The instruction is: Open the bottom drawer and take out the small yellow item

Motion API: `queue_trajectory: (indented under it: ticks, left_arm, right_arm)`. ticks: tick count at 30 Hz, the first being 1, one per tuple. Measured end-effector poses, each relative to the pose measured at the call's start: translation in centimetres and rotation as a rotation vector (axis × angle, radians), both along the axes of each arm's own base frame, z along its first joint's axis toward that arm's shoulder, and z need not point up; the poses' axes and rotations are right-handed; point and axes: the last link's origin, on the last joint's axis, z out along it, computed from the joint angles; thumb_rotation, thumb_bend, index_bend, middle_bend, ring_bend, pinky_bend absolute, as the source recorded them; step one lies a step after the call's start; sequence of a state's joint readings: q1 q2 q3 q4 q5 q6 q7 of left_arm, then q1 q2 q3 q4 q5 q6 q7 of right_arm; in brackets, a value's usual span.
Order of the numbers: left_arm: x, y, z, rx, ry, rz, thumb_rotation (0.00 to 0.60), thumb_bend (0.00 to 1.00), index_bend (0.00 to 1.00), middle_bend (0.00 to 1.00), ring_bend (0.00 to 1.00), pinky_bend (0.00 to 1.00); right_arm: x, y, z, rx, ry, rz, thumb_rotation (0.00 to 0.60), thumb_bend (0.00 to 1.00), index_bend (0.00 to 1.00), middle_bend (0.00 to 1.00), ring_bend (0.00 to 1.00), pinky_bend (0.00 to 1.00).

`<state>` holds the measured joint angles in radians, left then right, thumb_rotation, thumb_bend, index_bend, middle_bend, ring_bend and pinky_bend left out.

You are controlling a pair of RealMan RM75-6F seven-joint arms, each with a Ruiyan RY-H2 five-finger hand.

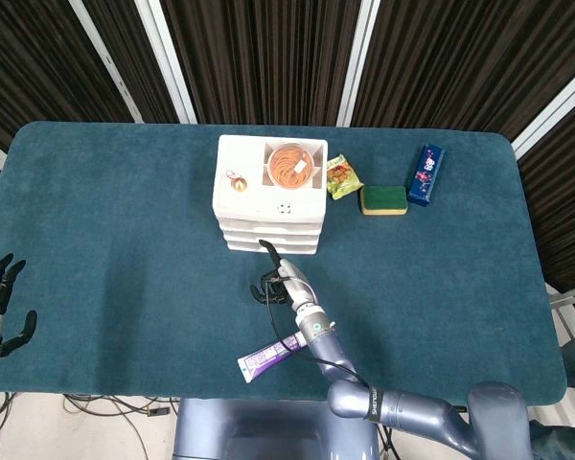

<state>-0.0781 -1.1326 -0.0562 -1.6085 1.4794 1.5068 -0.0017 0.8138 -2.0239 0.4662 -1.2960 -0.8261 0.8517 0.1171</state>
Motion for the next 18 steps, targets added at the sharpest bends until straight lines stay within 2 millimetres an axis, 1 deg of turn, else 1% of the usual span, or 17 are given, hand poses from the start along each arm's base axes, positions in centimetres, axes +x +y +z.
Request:
queue_trajectory:
  ticks: [10, 14, 18]
  left_arm:
    - [-0.06, -0.06, 0.06, 0.001, 0.0, 0.002, 0.6, 0.44, 0.05, 0.0, 0.0, 0.0]
    - [-0.05, -0.03, 0.06, 0.001, -0.001, 0.002, 0.6, 0.44, 0.05, 0.0, 0.0, 0.0]
    - [-0.05, -0.05, 0.06, -0.001, -0.001, 0.002, 0.6, 0.44, 0.05, 0.0, 0.0, 0.0]
  right_arm:
    - [0.19, -0.81, -0.06, -0.008, 0.005, -0.014, 0.6, 0.46, 0.0, 0.83, 0.96, 1.0]
    - [0.35, -0.83, 0.01, -0.008, 0.007, -0.005, 0.6, 0.53, 0.0, 0.83, 0.96, 1.0]
    - [0.42, -0.77, -0.09, -0.005, 0.016, 0.003, 0.6, 0.55, 0.0, 0.83, 0.96, 1.0]
